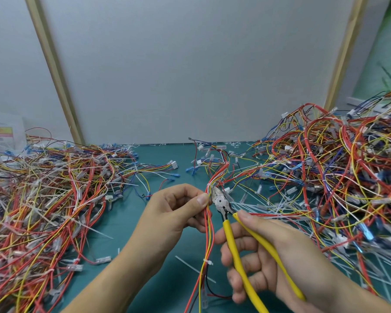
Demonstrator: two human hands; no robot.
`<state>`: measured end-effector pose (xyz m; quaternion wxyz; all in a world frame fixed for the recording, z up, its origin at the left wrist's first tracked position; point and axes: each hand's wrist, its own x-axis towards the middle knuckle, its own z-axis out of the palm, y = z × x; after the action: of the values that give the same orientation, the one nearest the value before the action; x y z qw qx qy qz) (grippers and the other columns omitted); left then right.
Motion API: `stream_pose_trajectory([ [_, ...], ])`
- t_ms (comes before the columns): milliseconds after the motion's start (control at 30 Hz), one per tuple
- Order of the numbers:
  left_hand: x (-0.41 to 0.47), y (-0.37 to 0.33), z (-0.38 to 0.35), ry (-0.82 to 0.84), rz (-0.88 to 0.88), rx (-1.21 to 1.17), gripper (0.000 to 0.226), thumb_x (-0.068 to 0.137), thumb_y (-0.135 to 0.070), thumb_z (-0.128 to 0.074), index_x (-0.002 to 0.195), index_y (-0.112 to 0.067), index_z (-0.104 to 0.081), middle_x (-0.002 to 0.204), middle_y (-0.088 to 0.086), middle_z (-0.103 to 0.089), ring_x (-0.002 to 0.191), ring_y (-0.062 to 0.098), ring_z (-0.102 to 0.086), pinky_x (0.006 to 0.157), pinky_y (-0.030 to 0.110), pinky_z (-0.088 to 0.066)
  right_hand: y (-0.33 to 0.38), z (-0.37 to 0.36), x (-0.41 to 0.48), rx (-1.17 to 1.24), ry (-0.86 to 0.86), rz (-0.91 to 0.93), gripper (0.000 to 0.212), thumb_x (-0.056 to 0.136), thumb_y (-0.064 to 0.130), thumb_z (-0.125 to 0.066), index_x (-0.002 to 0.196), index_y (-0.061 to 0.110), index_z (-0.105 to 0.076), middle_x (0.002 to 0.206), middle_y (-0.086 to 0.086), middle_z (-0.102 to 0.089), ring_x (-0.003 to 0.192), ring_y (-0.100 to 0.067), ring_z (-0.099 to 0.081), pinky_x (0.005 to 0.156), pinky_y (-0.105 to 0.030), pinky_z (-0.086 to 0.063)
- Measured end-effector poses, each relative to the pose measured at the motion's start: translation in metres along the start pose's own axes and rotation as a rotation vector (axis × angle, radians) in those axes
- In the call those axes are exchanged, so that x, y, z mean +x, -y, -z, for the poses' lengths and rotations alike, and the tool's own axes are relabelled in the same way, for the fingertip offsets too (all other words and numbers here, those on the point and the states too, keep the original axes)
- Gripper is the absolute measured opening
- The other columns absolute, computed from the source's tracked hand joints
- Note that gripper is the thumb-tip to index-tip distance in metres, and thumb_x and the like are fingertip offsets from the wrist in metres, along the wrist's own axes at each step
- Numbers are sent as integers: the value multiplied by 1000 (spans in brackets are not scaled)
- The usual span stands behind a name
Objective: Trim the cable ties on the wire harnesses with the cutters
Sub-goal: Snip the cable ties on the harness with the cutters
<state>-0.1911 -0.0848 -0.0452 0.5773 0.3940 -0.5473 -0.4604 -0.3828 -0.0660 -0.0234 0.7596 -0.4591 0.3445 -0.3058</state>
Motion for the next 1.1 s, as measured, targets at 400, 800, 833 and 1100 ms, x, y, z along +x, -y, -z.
stream_pose_trajectory([
  [400,0,0,0,8,-9,0,27,82,-22,-69,84,4,-68,68,14,-65,60,23,-61,57,27,-53,-1,0,1,8,-3,10,51,88,43,-57,92,-5,-73,77,-24,-64,52,-32,-62,52,-41,-57],
  [800,-1,-3,-2,3,-9,0,26,85,-20,-74,82,5,-67,67,14,-64,59,22,-61,56,27,-53,0,1,1,0,6,6,54,78,47,-62,92,-4,-73,79,-24,-65,54,-33,-63,53,-42,-58],
  [833,-1,-3,-2,2,-9,1,26,86,-19,-73,82,6,-66,67,14,-65,58,22,-61,56,27,-53,0,1,2,0,10,7,54,78,47,-63,92,-4,-73,79,-25,-64,54,-33,-63,53,-42,-57],
  [1100,-2,-5,-3,-2,-1,-2,27,84,-19,-71,84,8,-66,67,14,-64,58,21,-60,56,25,-52,-1,2,1,7,9,23,49,87,43,-57,90,-4,-73,73,-21,-61,49,-29,-59,47,-37,-55],
])
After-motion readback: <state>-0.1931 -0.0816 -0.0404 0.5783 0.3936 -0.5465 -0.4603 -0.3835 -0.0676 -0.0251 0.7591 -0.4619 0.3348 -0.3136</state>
